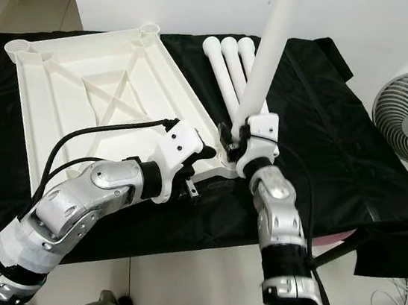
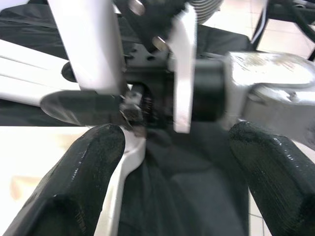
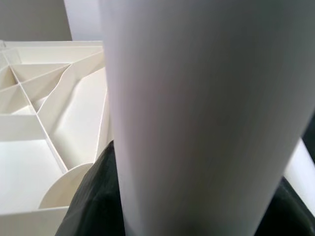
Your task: Building children table
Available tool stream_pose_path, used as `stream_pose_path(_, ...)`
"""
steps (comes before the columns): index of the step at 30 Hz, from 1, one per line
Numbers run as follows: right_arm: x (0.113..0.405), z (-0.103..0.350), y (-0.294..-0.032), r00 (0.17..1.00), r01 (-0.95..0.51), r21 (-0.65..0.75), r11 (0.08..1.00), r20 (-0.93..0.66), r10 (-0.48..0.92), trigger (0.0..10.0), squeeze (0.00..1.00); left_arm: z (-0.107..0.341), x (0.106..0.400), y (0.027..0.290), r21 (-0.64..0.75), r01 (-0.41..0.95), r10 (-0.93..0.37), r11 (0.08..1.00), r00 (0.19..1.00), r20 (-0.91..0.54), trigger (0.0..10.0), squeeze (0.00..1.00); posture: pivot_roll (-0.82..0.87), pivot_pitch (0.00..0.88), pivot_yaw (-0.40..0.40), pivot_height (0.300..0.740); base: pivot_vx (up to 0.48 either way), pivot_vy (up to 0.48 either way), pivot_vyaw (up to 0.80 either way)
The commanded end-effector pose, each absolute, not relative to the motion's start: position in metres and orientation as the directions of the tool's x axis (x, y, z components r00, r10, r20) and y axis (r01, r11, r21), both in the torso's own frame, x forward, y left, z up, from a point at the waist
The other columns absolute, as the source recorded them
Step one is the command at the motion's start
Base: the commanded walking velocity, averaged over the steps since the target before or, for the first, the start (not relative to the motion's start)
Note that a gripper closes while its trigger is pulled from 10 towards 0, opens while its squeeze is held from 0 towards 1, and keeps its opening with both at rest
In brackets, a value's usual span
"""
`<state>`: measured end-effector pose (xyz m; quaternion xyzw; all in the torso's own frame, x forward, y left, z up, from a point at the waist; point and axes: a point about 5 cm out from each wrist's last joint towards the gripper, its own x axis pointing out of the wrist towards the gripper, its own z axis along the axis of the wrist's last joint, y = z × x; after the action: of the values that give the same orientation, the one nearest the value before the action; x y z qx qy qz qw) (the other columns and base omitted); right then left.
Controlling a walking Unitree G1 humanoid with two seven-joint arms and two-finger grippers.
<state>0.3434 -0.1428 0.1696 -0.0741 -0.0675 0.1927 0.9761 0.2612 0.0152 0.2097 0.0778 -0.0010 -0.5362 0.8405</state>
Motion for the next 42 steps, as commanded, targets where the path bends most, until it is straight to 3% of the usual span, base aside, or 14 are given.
stream_pose_path(1,0.337,0.137,-0.148,0.930,-0.366,-0.174,0.914,-0.029,0.366,10.0,0.00,0.212,0.260,0.016,0.141,0.897,-0.899,0.419,0.432,-0.076,10.0,0.00,-0.08,0.112,0.041,0.740,0.000,0.000,0.00)
stream_pose_path(19,0.319,0.124,-0.158,0.940,-0.321,-0.078,0.944,0.095,0.327,10.0,0.00,0.213,0.261,0.018,0.136,0.896,-0.897,0.422,0.434,-0.078,10.0,0.00,-0.09,0.126,0.051,0.740,0.000,0.000,0.00)
stream_pose_path(26,0.320,0.120,-0.160,0.943,-0.309,-0.204,0.929,0.057,0.327,10.0,0.00,0.213,0.262,0.019,0.135,0.894,-0.895,0.427,0.439,-0.076,10.0,0.00,-0.09,0.128,0.053,0.740,0.000,0.000,0.00)
stream_pose_path(28,0.326,0.118,-0.161,0.946,-0.312,-0.295,0.903,-0.008,0.324,10.0,0.00,0.214,0.262,0.019,0.135,0.894,-0.895,0.428,0.440,-0.076,10.0,0.00,-0.09,0.128,0.053,0.740,0.000,0.000,0.00)
stream_pose_path(42,0.334,0.117,-0.163,0.950,-0.312,-0.109,0.944,-0.034,0.310,10.0,0.00,0.214,0.262,0.019,0.134,0.893,-0.894,0.430,0.441,-0.074,10.0,0.00,-0.09,0.128,0.054,0.740,0.000,0.000,0.00)
